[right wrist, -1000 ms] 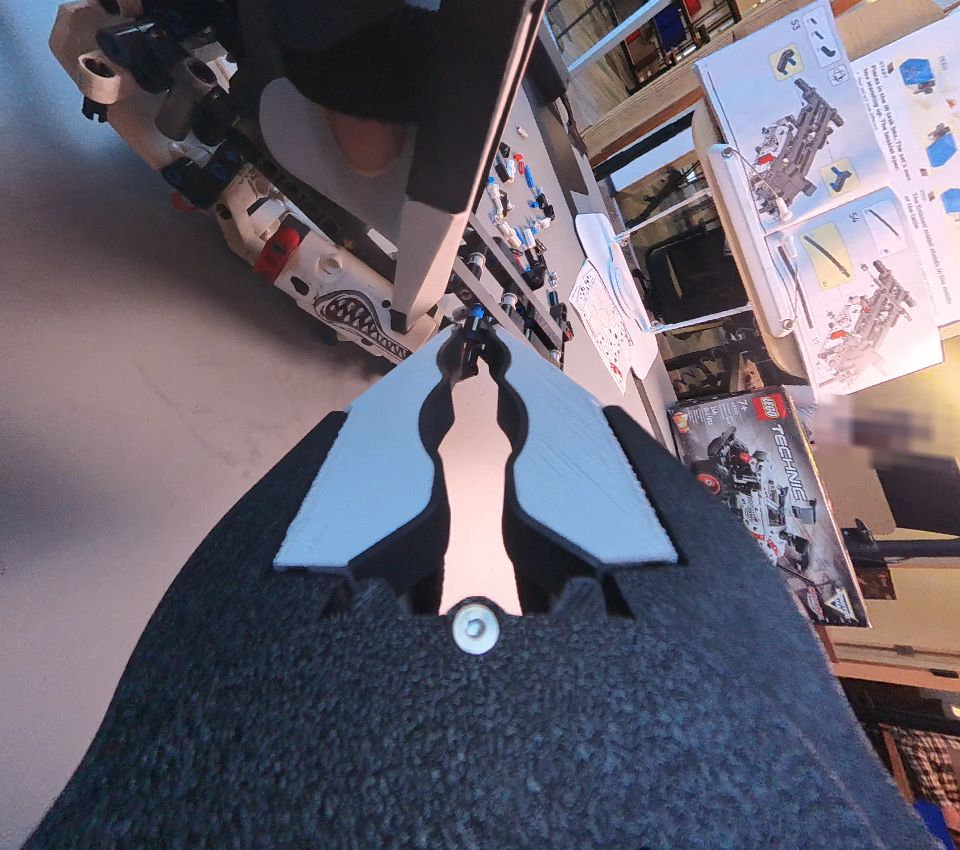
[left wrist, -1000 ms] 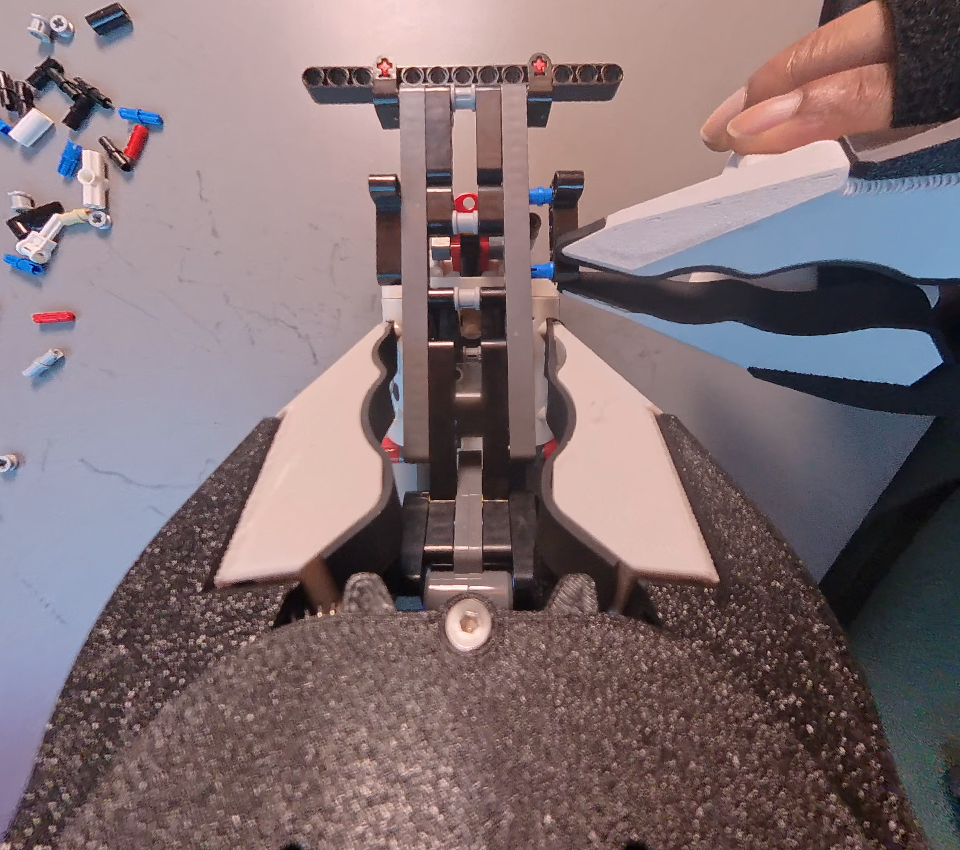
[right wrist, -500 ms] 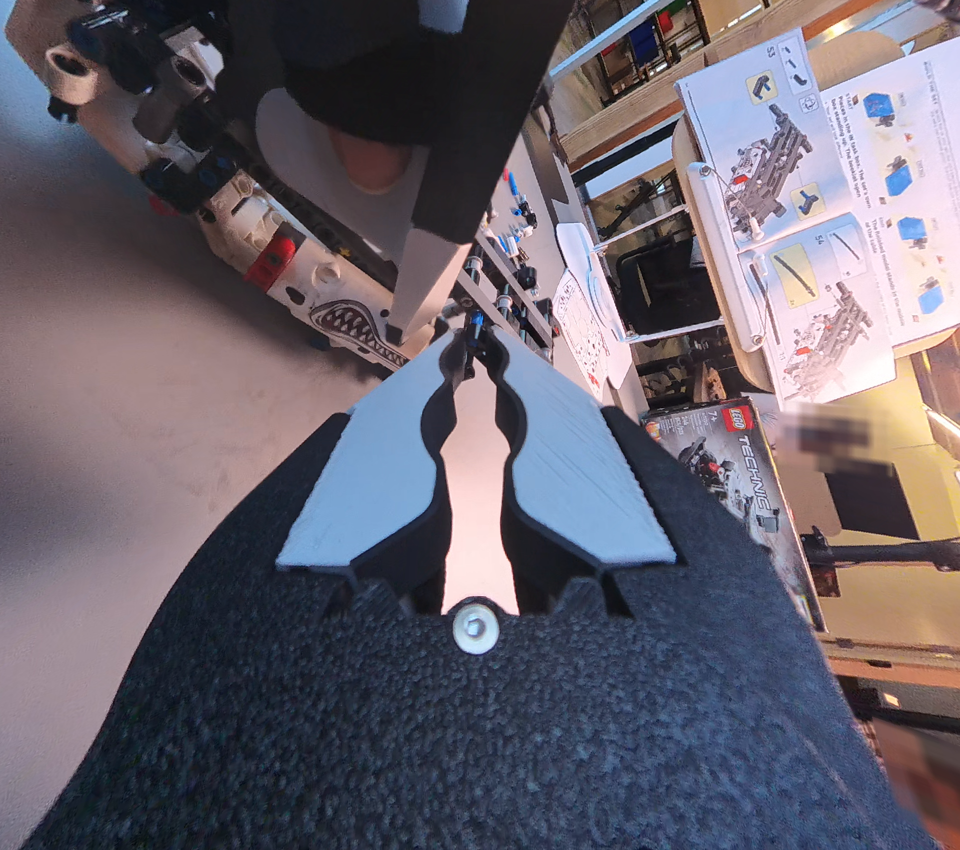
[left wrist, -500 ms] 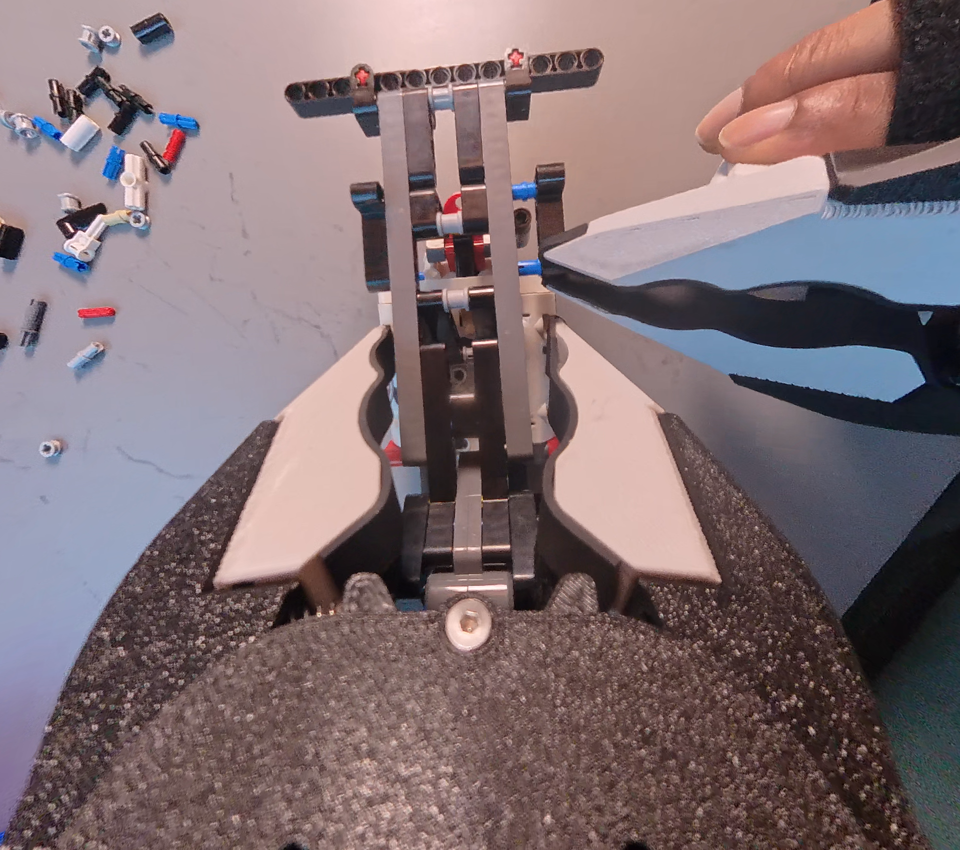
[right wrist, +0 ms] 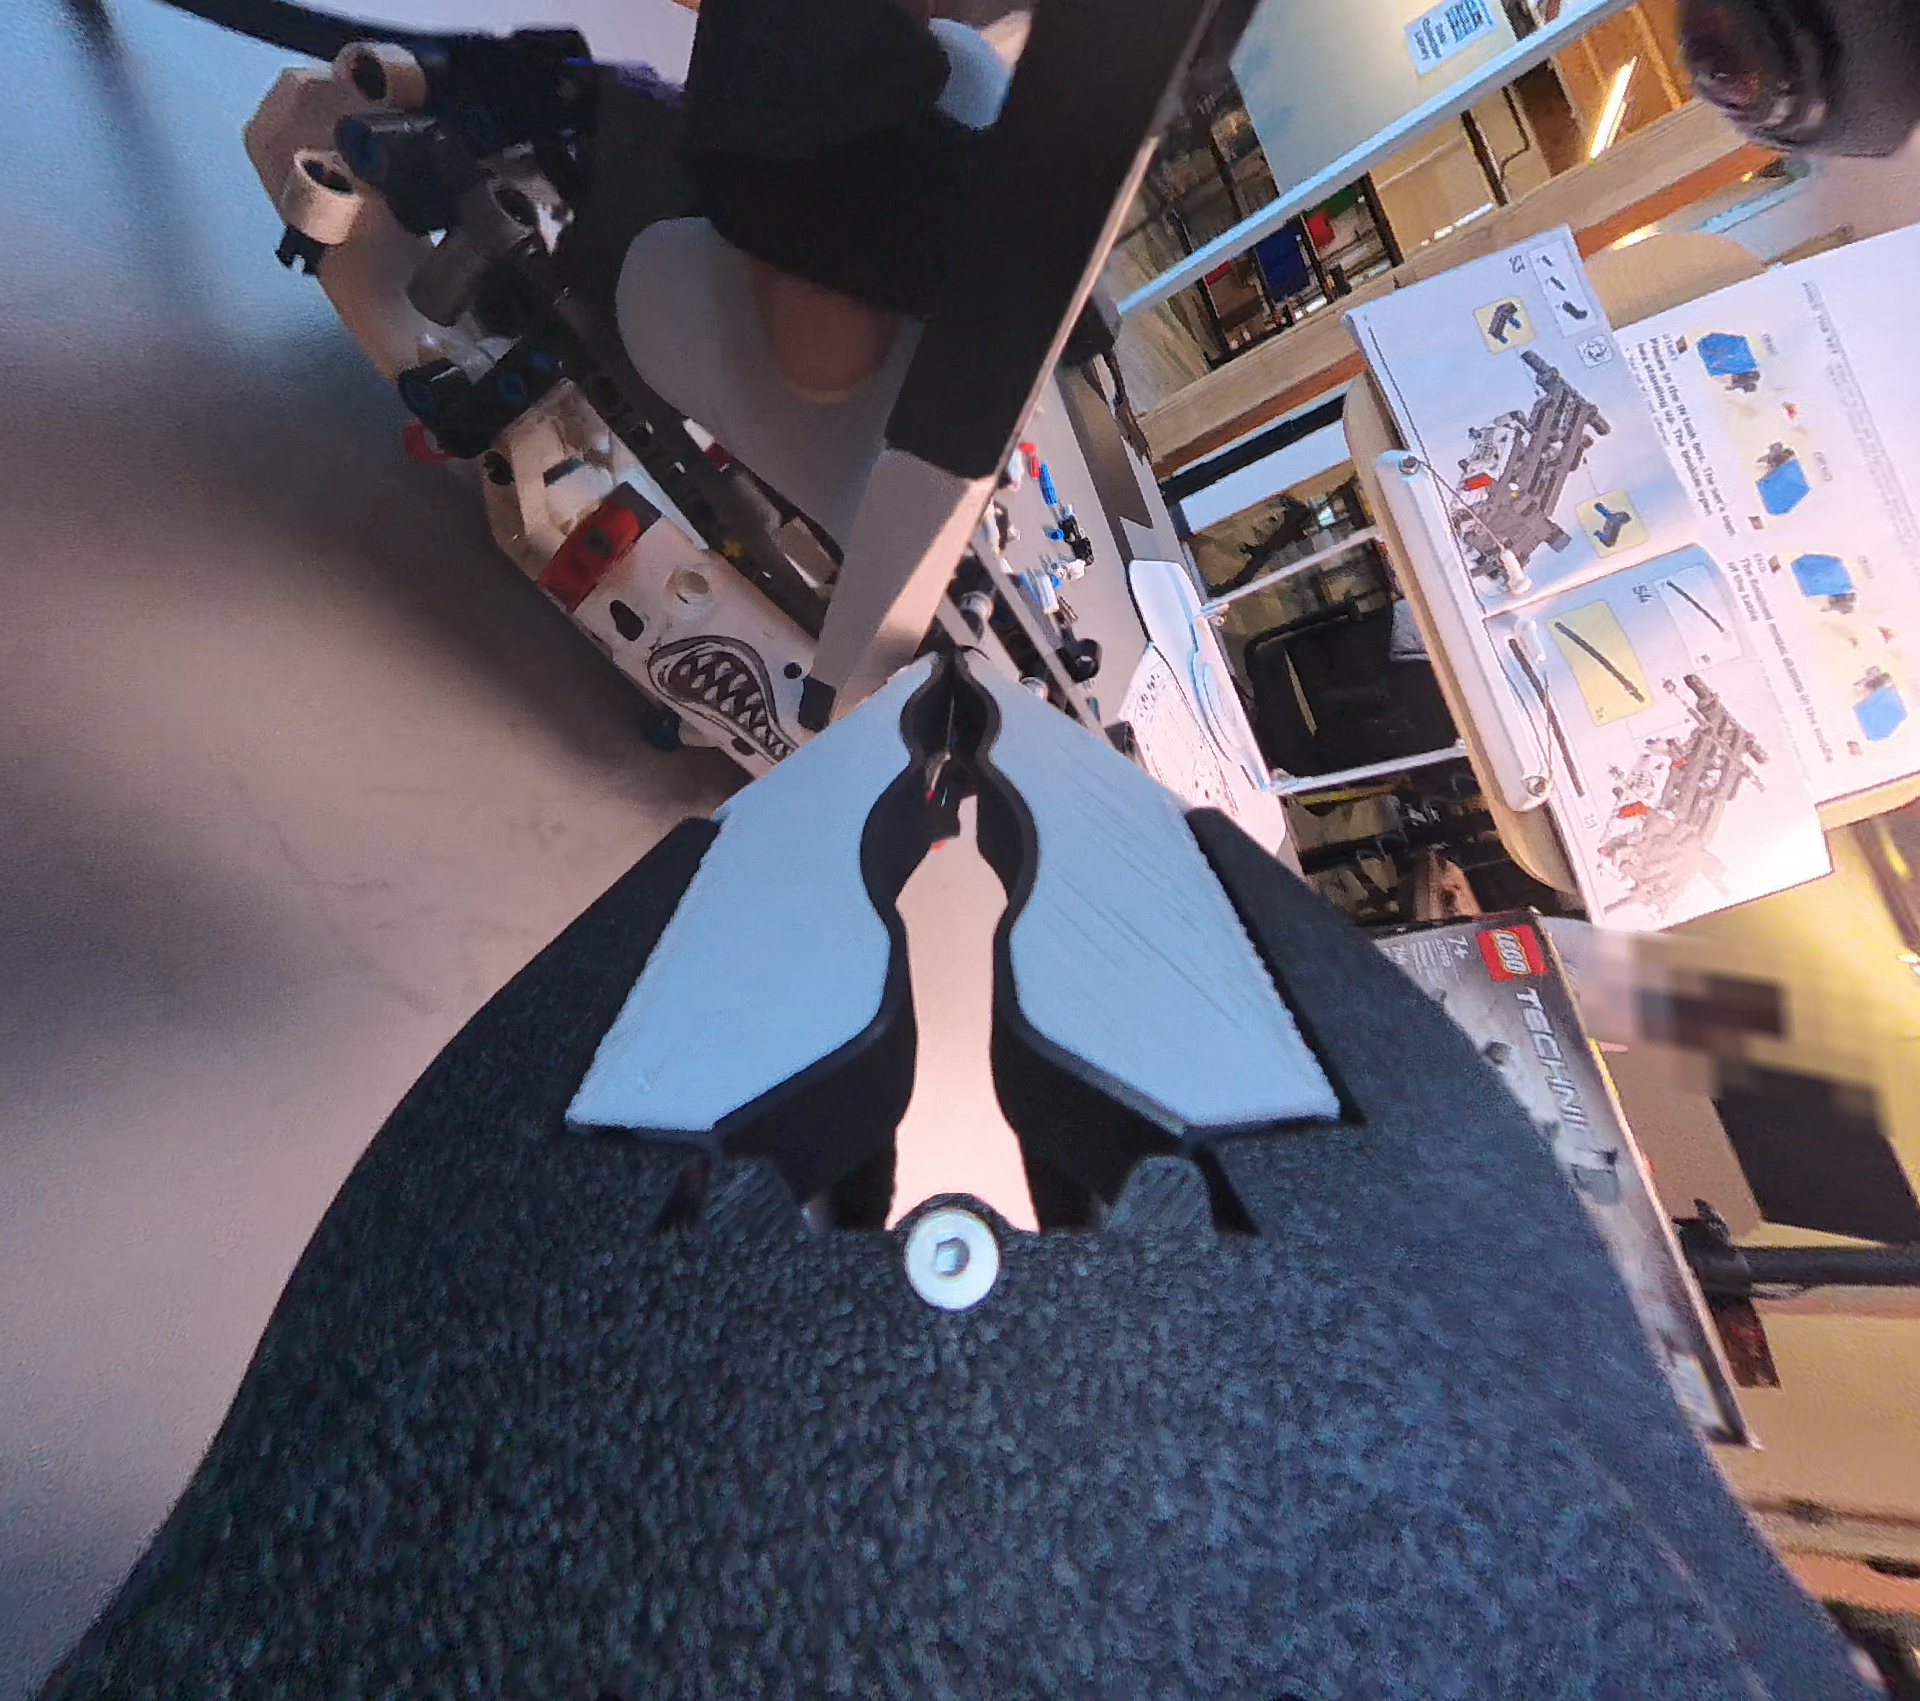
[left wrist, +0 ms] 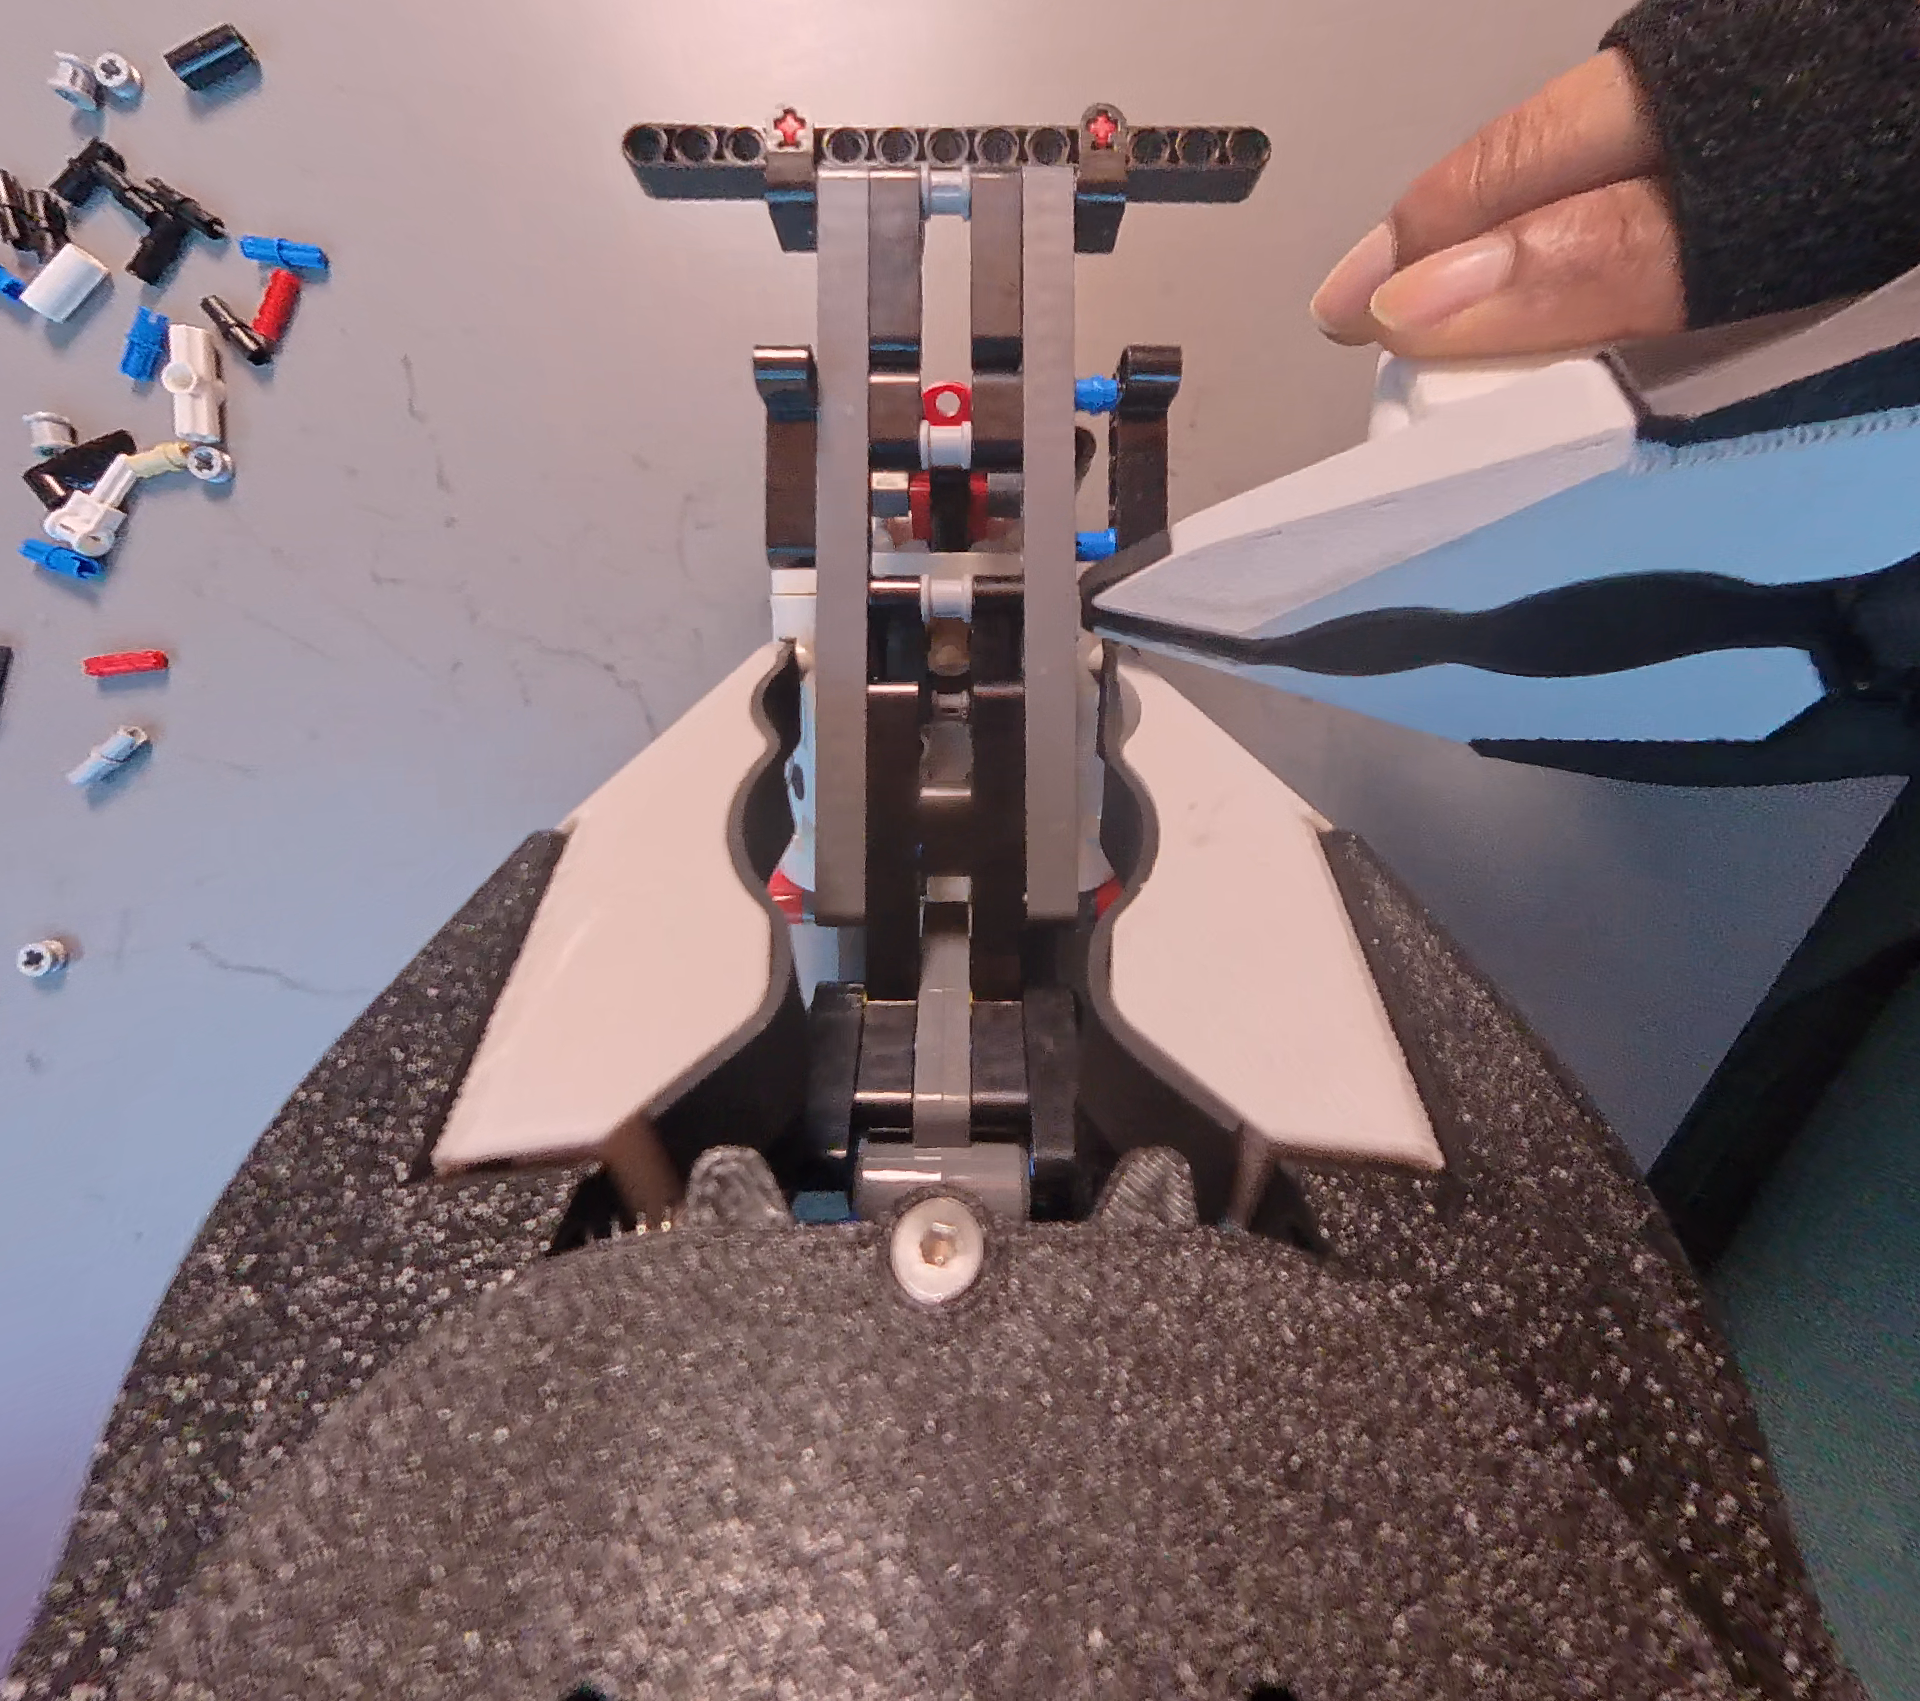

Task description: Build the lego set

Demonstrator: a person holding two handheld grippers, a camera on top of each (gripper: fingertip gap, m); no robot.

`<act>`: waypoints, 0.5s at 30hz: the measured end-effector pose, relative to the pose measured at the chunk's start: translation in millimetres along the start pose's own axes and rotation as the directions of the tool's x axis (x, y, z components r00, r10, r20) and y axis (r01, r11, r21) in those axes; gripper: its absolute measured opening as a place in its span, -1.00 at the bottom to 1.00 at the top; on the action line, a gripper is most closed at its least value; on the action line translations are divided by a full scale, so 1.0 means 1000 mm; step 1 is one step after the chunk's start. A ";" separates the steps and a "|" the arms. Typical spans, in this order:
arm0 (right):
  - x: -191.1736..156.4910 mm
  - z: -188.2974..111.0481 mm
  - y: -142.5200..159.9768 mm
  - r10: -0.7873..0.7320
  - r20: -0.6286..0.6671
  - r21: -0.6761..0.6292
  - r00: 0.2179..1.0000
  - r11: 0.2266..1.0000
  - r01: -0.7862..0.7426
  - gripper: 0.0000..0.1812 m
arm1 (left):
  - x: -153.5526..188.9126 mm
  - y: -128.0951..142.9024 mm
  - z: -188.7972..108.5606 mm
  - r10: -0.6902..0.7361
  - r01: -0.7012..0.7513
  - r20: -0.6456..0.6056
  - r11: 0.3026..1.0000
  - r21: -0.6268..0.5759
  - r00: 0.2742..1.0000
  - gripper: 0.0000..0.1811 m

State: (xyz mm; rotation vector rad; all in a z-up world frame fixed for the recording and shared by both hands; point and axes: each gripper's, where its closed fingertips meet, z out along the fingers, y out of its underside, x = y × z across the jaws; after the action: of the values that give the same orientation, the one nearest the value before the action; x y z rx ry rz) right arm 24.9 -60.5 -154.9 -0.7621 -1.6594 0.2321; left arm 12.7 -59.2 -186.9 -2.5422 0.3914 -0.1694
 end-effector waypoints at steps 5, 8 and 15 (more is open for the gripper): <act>0.008 -0.013 0.000 0.128 0.149 0.013 0.981 0.991 -0.132 -0.66 | 0.002 0.002 -0.001 0.044 -0.044 -0.027 0.999 -0.003 0.999 -0.37; 0.014 -0.018 0.008 0.139 0.266 0.004 0.954 0.989 -0.145 -0.47 | 0.006 0.004 -0.001 0.118 -0.119 -0.061 0.993 -0.007 0.991 -0.37; 0.005 -0.019 0.013 0.252 0.567 -0.085 0.784 0.965 -0.249 0.01 | 0.018 0.011 -0.006 0.315 -0.319 -0.178 0.948 0.007 0.932 -0.37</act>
State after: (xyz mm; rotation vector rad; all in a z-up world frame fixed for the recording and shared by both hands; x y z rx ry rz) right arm 46.8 -52.1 -153.4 -0.9827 -2.1223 0.7082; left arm 25.8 -76.7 -187.5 -2.4510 0.8704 -0.2706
